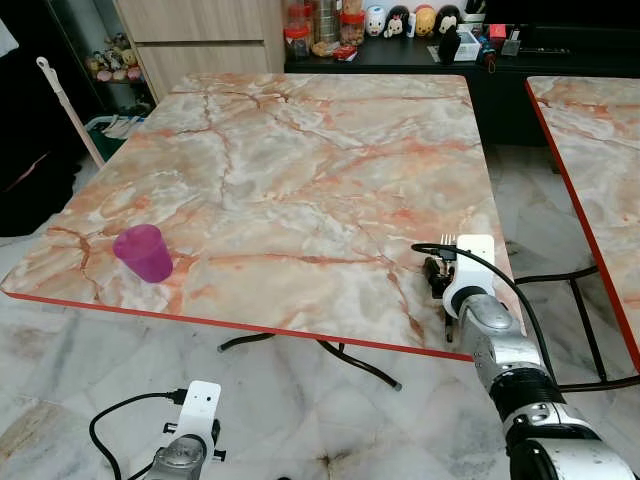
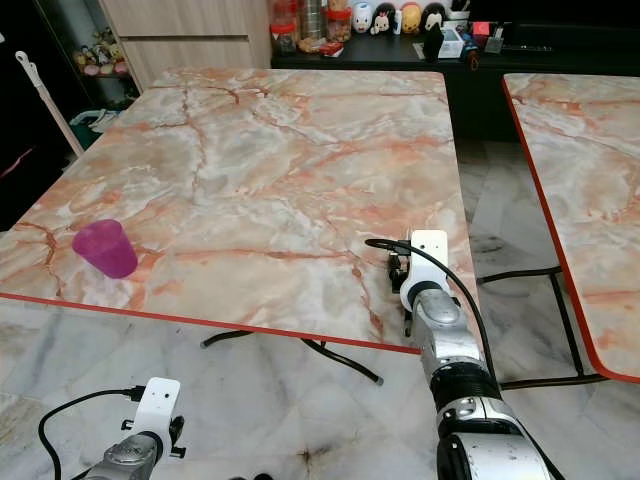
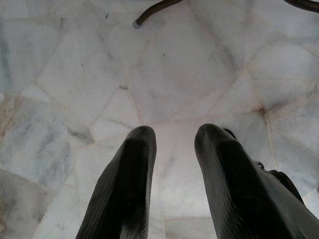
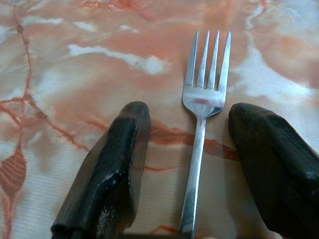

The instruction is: Setting the table

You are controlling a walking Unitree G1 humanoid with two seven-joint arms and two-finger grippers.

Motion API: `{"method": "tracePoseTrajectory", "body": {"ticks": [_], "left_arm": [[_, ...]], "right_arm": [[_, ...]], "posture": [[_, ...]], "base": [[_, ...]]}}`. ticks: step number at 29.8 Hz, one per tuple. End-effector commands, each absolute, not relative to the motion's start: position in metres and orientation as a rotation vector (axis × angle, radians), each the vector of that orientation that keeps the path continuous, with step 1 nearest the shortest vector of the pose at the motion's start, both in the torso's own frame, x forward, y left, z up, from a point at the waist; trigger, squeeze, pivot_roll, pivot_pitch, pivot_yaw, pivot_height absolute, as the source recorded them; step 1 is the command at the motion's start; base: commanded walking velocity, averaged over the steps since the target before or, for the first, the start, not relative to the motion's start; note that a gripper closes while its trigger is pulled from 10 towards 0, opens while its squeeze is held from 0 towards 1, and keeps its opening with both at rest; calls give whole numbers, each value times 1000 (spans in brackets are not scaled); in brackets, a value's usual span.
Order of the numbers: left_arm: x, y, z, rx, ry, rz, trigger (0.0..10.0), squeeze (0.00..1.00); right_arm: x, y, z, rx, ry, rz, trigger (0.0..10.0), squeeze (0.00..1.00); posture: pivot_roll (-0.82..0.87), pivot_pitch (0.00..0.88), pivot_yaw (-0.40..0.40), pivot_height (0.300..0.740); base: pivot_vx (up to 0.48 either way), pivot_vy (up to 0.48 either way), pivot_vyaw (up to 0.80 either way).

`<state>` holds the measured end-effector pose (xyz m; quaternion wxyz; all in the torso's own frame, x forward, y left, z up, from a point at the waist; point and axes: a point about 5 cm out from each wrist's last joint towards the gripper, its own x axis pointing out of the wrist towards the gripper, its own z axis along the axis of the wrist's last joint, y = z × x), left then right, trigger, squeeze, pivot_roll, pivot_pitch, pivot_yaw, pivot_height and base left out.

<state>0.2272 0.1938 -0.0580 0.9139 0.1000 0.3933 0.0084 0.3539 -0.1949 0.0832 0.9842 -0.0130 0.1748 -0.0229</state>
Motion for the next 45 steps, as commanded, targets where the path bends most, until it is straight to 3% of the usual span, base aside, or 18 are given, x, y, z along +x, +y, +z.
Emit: {"method": "tracePoseTrajectory", "body": {"ticks": [1,12,13,14,15,16,45], "left_arm": [[226,195,-59,212,821,19,10000,0],[226,194,-59,210,824,18,10000,0],[226,194,-59,210,824,17,10000,0],[226,194,-59,210,824,17,10000,0],[227,194,-59,209,824,18,10000,0],[227,194,-59,208,824,19,10000,0],[227,194,-59,208,827,7,10000,0]], "right_arm": [[348,-195,69,-37,447,-40,10000,0],[346,-197,65,-122,510,-6,10000,0],[346,-197,65,-134,515,6,7490,0],[346,-197,65,-139,515,9,7490,0],[345,-197,65,-147,518,13,4510,0],[345,-197,64,-150,521,22,0,0],[345,-198,65,-132,513,25,0,0]], "posture": [[-68,91,68,740],[-71,92,65,740],[-71,92,65,740],[-71,92,65,740],[-69,91,63,740],[-69,91,63,740],[-68,91,65,740]], "base": [[0,0,0],[0,0,0],[0,0,0],[0,0,0],[0,0,0],[0,0,0],[0,0,0]]}}
